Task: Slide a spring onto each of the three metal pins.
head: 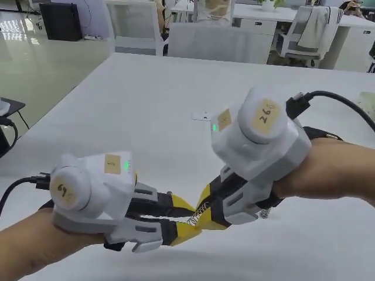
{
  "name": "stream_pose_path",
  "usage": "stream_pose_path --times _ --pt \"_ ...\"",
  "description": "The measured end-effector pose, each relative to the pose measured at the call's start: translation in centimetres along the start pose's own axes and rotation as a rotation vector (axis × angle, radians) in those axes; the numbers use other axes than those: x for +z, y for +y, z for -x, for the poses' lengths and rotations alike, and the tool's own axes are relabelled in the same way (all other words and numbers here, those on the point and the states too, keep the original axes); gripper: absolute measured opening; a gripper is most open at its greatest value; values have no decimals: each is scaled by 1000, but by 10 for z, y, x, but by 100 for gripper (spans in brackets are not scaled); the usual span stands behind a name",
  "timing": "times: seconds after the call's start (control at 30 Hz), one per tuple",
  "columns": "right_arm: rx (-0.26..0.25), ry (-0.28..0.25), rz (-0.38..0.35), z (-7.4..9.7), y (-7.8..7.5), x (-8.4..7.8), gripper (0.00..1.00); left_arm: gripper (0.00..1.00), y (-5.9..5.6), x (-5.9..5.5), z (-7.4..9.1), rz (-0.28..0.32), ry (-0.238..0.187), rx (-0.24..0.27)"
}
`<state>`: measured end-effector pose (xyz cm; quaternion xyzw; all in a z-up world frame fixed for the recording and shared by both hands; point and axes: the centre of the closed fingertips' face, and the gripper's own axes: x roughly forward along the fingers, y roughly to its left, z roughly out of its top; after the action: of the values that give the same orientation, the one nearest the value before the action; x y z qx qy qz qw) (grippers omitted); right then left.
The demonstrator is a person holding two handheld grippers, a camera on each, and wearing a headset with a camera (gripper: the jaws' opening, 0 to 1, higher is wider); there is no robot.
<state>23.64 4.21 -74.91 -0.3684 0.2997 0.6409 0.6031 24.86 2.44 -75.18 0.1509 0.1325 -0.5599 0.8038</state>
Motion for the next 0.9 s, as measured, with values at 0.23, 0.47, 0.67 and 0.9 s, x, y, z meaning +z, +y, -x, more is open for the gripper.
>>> stream_pose_path --times 0.23,0.47,0.67,0.9 --pt "-3 21 3 2 -3 -5 9 13 0 -4 2 20 7 1" --pt "-13 43 9 5 -8 -10 9 16 5 -6 8 43 8 13" --pt "-19 56 8 8 -10 -14 9 20 9 -13 15 67 12 32" --pt "-20 71 11 7 -11 -19 9 25 12 -19 23 101 15 53"
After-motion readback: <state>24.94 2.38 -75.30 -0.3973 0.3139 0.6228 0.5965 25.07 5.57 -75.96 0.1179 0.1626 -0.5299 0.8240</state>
